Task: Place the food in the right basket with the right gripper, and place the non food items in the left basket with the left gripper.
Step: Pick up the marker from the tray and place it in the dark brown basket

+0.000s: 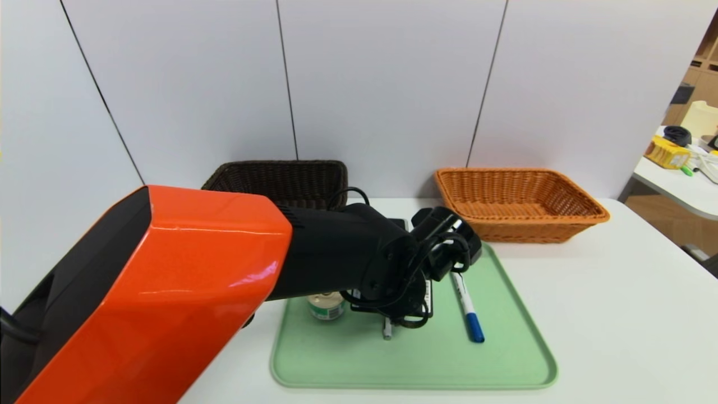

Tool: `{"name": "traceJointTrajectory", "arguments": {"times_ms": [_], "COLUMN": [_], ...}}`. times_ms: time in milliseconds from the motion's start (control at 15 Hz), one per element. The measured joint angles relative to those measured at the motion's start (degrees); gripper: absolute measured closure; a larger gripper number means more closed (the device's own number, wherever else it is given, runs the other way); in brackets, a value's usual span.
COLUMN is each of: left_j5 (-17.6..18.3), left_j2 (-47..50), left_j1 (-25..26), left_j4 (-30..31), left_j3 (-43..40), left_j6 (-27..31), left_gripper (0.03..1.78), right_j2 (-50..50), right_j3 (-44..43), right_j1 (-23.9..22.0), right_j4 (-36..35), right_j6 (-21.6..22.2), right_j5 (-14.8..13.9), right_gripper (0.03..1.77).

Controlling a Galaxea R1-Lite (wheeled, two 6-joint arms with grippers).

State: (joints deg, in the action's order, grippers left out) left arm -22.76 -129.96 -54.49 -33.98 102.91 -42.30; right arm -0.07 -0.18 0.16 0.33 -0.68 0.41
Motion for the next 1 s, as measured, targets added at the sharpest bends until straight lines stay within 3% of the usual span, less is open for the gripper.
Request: {"name": "traceJointTrajectory", "arguments": {"times_ms": [667, 1000], "left_j5": [0.05, -0.11], "left_j2": [6.36, 9.63], "left_j1": [1.24, 5.22], "left_j4": [-0.17, 0.11], "left_j3": [1.5, 5.5], "left_j6": [0.96, 4.46], "left_gripper": [1.75, 1.75], "right_j2": [0.0, 0.0], "right_j3": [0.0, 0.0], "right_j1": [0.0, 0.0], "right_j4": [0.0, 0.0], "right_j6": [0.02, 0.0], "right_j5": [-0.01, 0.02], "right_gripper": [0.1, 0.1]}}
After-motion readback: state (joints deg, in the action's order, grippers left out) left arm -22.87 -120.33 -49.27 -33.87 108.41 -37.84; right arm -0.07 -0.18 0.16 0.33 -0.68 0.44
